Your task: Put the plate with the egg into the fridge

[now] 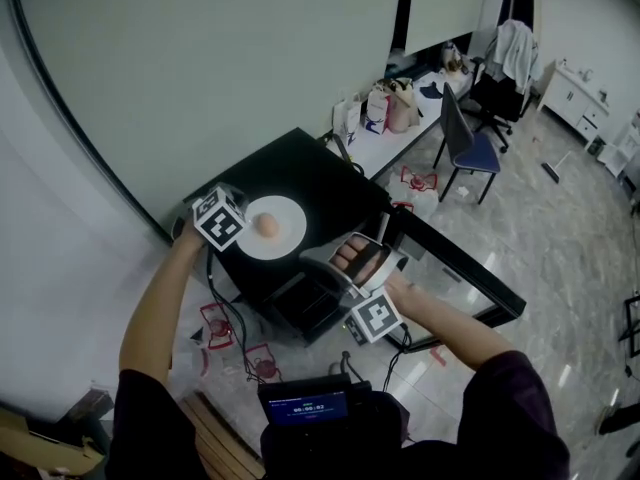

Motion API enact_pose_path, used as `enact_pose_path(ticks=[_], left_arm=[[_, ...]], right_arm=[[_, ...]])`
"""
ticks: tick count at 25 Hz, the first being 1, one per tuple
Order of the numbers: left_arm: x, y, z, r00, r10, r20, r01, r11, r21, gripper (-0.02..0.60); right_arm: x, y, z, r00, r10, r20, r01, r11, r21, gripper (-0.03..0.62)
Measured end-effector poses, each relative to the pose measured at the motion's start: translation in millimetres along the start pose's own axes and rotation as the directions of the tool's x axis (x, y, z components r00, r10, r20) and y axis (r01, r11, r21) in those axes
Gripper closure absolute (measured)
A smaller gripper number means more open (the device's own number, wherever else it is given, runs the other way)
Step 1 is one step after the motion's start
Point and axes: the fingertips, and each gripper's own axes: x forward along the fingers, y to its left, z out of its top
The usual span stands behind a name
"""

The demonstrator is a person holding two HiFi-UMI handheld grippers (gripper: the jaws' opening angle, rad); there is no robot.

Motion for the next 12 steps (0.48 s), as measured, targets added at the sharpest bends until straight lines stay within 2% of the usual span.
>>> enact_pose_path(ticks=[12], left_arm=[[-15.6, -46.7, 35.5, 0.993, -0.062, 0.102, 0.051, 0.992, 0.113, 0.572]], right_arm=[[-6.8, 16.0, -12.4, 0.985, 0.001, -0.172, -0.011, 0.998, -0.057, 0.464]])
